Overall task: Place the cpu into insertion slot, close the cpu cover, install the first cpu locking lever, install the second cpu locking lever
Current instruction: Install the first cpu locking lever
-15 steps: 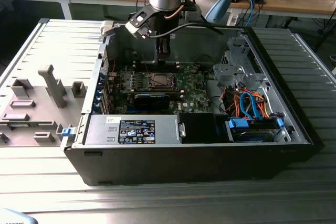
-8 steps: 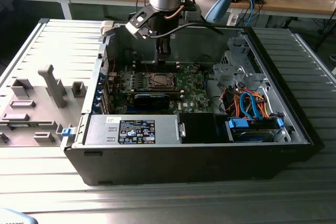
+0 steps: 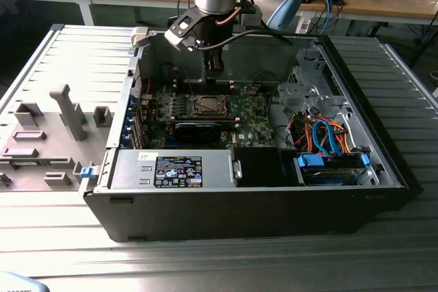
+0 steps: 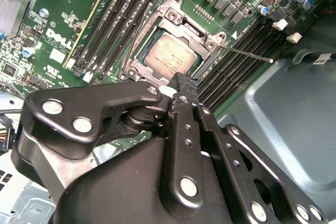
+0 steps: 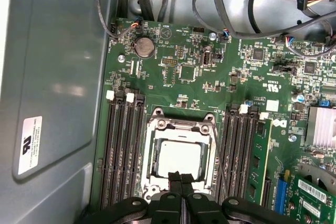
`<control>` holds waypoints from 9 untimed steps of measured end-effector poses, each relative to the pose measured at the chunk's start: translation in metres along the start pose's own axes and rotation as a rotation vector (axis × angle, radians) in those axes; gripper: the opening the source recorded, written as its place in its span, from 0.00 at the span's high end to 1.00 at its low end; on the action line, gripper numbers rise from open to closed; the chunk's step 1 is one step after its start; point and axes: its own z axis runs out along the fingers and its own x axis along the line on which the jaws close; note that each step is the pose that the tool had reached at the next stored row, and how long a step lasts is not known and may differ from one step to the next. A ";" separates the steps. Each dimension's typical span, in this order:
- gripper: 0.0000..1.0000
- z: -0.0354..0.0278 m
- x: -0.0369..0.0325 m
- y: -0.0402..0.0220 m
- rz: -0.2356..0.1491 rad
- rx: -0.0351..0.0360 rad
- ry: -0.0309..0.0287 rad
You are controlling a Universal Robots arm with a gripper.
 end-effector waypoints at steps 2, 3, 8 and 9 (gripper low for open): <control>0.89 0.0000 0.0000 0.0000 -0.015 -0.0003 -0.0001; 0.89 0.0000 0.0000 0.0000 -0.018 -0.0003 -0.0001; 0.89 0.0000 0.0000 0.0000 -0.050 -0.0008 -0.0002; 0.89 0.0000 0.0000 0.0000 -0.056 -0.0009 -0.0002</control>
